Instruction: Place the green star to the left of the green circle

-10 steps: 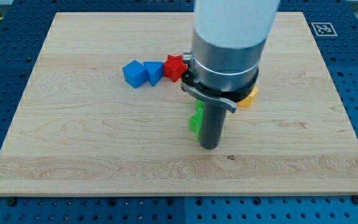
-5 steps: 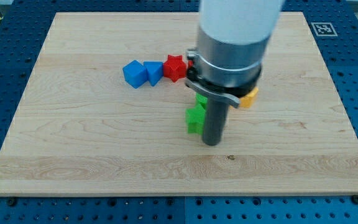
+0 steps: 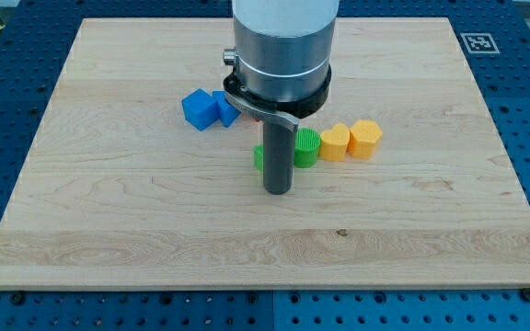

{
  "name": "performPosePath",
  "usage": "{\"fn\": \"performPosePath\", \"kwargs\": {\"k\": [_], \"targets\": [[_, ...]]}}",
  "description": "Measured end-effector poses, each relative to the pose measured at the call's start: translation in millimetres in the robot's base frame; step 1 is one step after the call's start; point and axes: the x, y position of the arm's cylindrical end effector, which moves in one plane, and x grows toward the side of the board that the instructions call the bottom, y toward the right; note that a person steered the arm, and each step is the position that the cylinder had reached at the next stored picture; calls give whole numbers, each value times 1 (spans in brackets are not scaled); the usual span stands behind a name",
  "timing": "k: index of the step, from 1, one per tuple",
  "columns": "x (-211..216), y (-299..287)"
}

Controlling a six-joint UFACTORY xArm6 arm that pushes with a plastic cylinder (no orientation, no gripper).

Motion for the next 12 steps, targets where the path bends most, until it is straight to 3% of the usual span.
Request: {"fn": "performPosePath", "kwargs": {"k": [3, 6, 8, 12], "targets": [[-6, -14], [21, -12], [-10, -42], [-43, -39]]}}
